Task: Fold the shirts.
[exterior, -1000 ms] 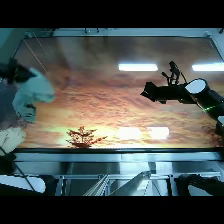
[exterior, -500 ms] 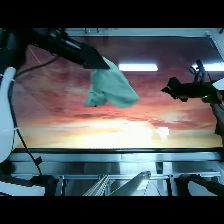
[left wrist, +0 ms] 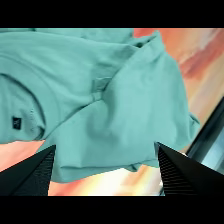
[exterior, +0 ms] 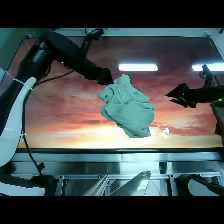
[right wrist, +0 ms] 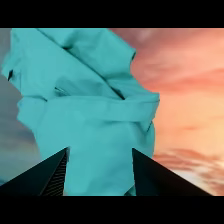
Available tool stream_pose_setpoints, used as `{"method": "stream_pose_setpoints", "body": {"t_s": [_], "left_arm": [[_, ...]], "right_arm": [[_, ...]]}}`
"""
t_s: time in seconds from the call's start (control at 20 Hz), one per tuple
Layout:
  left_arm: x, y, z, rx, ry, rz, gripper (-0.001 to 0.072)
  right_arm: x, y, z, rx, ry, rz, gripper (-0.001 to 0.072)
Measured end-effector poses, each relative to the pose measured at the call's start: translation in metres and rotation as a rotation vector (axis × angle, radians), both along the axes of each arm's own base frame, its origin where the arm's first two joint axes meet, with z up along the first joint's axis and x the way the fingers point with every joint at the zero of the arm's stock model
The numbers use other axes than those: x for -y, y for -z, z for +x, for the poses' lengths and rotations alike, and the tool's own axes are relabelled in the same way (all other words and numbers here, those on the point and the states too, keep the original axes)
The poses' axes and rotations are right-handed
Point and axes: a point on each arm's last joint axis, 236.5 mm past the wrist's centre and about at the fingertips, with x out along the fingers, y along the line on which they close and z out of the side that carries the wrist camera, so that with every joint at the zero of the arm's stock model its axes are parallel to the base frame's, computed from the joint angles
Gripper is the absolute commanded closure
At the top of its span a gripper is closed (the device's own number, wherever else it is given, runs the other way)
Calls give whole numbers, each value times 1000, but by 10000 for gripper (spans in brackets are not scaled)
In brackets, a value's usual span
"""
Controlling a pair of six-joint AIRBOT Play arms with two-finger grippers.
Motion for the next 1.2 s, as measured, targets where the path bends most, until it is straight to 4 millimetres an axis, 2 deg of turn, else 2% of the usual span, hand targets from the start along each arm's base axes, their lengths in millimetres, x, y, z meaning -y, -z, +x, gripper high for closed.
{"method": "stream_pose_setpoints", "body": {"t_s": [0.1, 0.2, 0.25, 0.3, 0.5, 0.65, 0.7, 0.75, 0.8, 1.0, 1.1, 1.2], "left_arm": [[-31, 14, 15, -41, -84, 14, -8], [-61, 32, 28, -98, -168, 16, -8], [-73, 38, 33, -132, -209, -3, -8], [-81, 43, 37, -168, -241, -28, -7], [-103, 66, 50, -267, -326, -97, -8], [-104, 85, 49, -335, -336, -113, -7], [-103, 90, 49, -348, -335, -113, -7], [-102, 94, 48, -359, -335, -114, -7], [-99, 98, 48, -366, -335, -116, -7], [-84, 112, 59, -345, -349, -121, -7], [-72, 120, 67, -316, -361, -123, -7], [-60, 127, 76, -277, -376, -126, -6]], "right_arm": [[-12, 10, -10, -41, -19, 13, 32], [-24, 29, -14, -88, 2, 21, 35], [-31, 39, -17, -114, 7, 24, 65], [-42, 50, -18, -136, 5, 28, 116], [-91, 90, -28, -212, -33, 15, 116], [-116, 115, -28, -238, -26, 7, 121], [-123, 118, -26, -246, -18, 22, 333], [-129, 122, -24, -244, -18, 30, 651], [-134, 125, -24, -239, -29, 37, 687], [-157, 106, -18, -178, -93, 133, 690], [-164, 90, -25, -173, -154, 179, 690], [-164, 77, -42, -200, -232, 214, 690]]}}
